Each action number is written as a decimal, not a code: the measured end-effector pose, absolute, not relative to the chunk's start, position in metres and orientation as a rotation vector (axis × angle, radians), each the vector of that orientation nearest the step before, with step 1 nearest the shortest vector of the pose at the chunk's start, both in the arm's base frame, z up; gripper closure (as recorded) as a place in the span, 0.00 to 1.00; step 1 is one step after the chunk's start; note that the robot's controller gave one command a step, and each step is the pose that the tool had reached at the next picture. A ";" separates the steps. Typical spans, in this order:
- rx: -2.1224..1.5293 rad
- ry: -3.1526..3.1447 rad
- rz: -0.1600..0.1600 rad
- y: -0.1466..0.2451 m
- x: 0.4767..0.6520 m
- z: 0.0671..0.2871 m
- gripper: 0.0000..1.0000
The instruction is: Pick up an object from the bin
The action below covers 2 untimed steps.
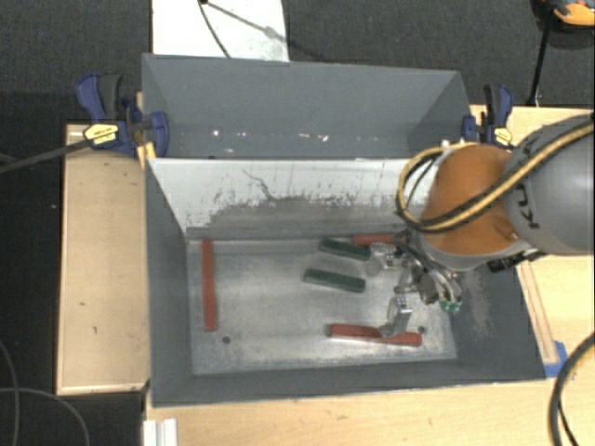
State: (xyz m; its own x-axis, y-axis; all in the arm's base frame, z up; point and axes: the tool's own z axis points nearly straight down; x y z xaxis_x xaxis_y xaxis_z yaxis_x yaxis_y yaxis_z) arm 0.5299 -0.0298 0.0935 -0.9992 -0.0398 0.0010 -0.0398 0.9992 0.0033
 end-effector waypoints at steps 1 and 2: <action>-0.019 -3.145 0.003 -0.031 0.522 0.083 0.00; 0.046 -3.142 -0.001 0.022 0.478 0.074 1.00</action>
Offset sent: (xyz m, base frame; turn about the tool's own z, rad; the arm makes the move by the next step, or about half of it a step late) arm -0.0520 0.0515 -0.0201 0.0133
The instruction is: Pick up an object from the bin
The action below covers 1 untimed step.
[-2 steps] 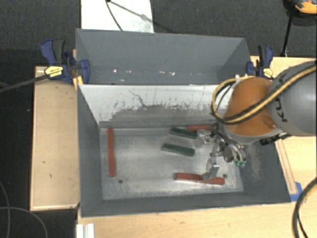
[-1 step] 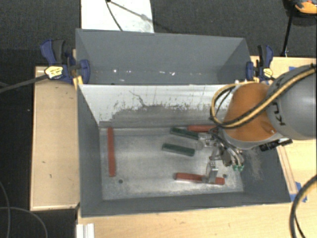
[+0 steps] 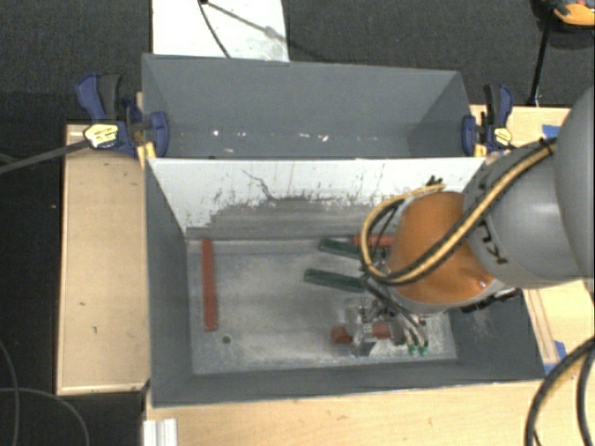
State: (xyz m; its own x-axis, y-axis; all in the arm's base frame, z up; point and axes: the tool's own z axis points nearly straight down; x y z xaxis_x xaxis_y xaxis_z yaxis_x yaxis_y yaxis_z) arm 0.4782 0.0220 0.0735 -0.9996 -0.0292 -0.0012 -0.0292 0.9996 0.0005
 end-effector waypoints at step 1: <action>-0.047 3.140 0.001 0.022 0.478 0.074 1.00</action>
Offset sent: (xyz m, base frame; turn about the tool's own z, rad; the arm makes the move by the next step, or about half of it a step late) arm 0.0324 0.0105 0.1305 -0.0579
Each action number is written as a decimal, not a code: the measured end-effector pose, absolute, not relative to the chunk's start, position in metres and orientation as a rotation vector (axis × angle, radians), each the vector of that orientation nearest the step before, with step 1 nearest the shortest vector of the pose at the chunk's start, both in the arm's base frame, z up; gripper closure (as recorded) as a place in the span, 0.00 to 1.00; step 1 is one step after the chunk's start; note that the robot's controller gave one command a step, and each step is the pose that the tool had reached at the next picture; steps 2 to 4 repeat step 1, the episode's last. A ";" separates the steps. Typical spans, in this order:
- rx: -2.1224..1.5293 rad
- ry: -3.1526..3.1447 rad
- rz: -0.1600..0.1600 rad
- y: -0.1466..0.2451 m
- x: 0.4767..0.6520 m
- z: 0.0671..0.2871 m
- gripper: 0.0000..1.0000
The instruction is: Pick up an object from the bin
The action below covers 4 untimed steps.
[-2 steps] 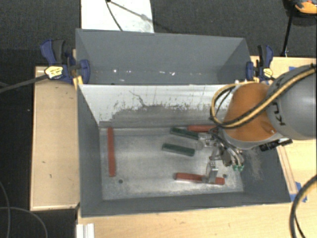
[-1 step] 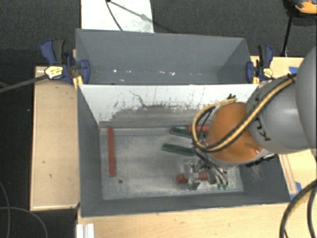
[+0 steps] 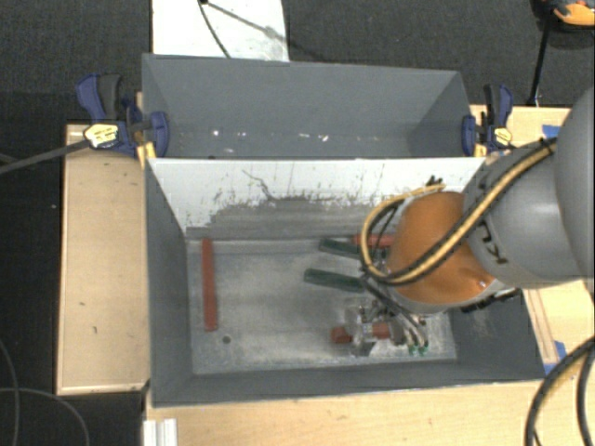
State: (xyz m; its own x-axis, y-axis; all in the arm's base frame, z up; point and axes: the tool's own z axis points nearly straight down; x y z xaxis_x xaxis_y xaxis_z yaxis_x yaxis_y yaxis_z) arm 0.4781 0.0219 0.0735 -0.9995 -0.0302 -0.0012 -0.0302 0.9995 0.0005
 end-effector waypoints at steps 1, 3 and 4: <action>-0.134 3.137 0.000 0.032 0.511 0.204 1.00; -0.134 3.137 0.000 0.032 0.511 0.204 1.00; -0.134 3.137 0.000 0.032 0.511 0.204 1.00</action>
Offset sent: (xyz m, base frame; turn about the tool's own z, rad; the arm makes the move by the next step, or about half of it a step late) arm 0.0000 0.0000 0.0000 0.0000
